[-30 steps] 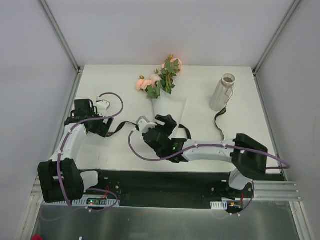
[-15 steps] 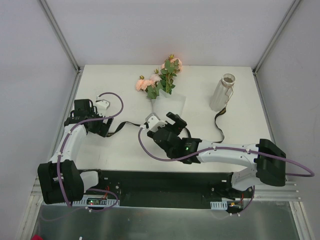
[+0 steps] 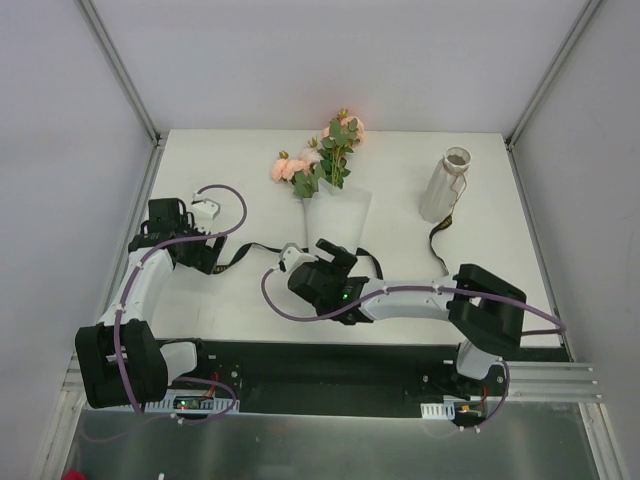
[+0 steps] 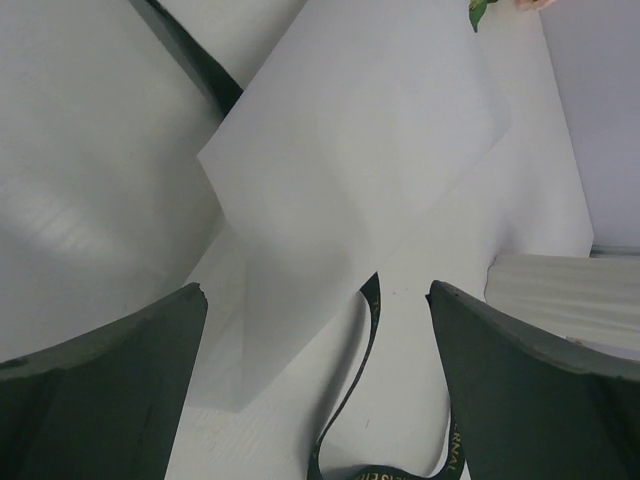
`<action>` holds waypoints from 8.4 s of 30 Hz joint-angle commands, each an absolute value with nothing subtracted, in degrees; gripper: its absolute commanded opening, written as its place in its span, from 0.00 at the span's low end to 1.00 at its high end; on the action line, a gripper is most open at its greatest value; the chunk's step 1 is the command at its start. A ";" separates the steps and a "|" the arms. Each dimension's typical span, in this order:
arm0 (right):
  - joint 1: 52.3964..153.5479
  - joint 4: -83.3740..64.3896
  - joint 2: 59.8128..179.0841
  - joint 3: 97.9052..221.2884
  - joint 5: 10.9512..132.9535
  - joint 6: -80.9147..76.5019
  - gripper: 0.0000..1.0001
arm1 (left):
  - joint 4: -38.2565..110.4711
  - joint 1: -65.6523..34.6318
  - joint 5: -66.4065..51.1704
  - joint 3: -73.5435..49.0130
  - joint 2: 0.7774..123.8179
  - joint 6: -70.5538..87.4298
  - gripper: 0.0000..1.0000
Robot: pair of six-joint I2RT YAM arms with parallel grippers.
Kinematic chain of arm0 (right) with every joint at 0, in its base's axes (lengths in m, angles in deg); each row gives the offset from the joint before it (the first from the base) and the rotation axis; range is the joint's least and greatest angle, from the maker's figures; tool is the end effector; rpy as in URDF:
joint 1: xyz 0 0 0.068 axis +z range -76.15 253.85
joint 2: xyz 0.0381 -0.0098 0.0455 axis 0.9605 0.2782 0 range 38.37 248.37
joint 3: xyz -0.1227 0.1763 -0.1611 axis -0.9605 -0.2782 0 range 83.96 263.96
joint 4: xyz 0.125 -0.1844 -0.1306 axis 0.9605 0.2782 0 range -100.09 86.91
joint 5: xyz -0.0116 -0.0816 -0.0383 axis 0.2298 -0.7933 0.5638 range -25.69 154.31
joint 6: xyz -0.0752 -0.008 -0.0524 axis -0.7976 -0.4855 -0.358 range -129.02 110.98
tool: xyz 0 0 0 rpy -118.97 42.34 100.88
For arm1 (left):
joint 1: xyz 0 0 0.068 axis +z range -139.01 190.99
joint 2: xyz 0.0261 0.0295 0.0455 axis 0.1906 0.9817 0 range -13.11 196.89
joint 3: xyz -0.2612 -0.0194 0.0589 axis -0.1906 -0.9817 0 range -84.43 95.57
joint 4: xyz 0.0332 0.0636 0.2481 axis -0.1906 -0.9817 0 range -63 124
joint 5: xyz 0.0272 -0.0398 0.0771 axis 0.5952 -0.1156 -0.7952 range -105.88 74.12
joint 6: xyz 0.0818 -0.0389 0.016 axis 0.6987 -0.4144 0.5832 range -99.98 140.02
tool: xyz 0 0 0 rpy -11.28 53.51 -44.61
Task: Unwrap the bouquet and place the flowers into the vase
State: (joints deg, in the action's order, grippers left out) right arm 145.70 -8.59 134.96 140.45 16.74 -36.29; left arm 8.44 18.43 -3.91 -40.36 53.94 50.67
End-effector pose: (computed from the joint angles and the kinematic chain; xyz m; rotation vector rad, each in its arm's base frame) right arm 0.1733 0.3328 0.1754 -1.2845 1.6230 -0.4819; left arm 0.2673 0.0176 0.1975 0.5743 2.3246 0.0583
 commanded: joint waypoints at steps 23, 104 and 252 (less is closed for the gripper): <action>141.87 -48.14 138.75 142.59 1.21 -61.13 0.86 | 9.04 18.11 -3.48 -40.40 53.07 51.13 0.99; 114.79 -13.52 128.18 153.61 64.93 -1.02 0.08 | 1.84 18.02 -4.36 -31.88 44.37 43.32 0.99; 134.92 17.94 91.81 140.47 91.74 -13.42 0.60 | -8.62 17.93 9.43 -25.64 38.48 46.30 0.99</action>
State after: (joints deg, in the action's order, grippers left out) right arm 131.82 14.53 94.66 140.69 96.36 -16.90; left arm -9.13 18.43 9.07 -28.14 38.90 47.70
